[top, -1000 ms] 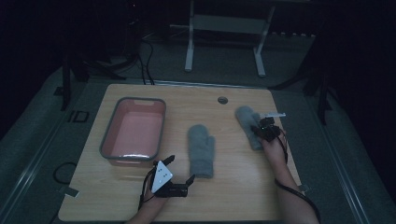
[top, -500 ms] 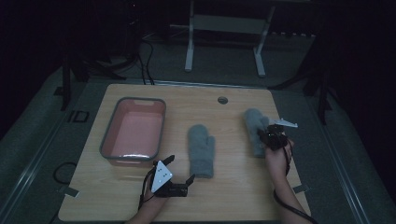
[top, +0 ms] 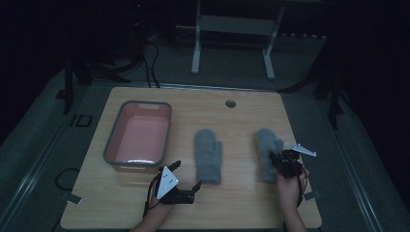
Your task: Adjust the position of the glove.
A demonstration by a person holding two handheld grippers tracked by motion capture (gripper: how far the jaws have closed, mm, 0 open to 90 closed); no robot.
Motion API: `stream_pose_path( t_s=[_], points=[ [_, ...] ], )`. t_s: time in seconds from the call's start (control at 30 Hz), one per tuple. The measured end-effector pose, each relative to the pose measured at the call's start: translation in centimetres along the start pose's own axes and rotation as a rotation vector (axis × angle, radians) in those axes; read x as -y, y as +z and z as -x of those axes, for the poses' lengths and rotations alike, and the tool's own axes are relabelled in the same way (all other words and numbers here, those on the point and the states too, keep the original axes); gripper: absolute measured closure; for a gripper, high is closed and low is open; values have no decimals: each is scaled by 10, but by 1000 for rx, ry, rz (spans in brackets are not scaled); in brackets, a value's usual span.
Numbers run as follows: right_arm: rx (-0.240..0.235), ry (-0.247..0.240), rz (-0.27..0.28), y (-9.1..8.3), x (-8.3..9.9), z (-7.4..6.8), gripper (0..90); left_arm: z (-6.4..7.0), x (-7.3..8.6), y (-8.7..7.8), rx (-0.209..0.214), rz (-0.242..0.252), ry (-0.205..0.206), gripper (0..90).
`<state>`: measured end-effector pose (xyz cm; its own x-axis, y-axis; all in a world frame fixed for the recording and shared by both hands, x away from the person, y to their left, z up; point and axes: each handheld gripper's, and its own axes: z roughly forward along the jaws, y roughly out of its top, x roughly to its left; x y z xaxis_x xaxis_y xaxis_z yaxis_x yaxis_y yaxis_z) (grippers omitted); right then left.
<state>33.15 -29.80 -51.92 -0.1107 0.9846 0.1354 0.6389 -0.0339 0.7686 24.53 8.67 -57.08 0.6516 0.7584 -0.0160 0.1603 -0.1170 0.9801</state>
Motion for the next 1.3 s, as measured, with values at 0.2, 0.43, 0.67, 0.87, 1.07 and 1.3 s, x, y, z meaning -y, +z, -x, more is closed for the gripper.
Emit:
stream_pose_path(
  t_s=[0.2, 0.43, 0.67, 0.87, 1.07, 1.3],
  points=[
    [21, -12, -54, 18, 16, -1, 703, 0, 0, 0, -1, -3, 1, 14],
    [32, -129, -52, 26, 23, -9, 452, 0, 0, 0, -1, 1, 3, 13],
    [-32, -111, -35, 12, 11, -2, 426, 0, 0, 0, 0, 1, 1, 13],
    [-67, -226, -37, 7, 2, 8, 418, 0, 0, 0, 0, 1, 1, 14],
    [-87, -284, -59, 12, -1, 13, 435, 0, 0, 0, -1, 0, -3, 13],
    [-88, -307, -91, 31, 8, 15, 524, -1, 0, 0, 2, 1, -9, 14]
  ],
)
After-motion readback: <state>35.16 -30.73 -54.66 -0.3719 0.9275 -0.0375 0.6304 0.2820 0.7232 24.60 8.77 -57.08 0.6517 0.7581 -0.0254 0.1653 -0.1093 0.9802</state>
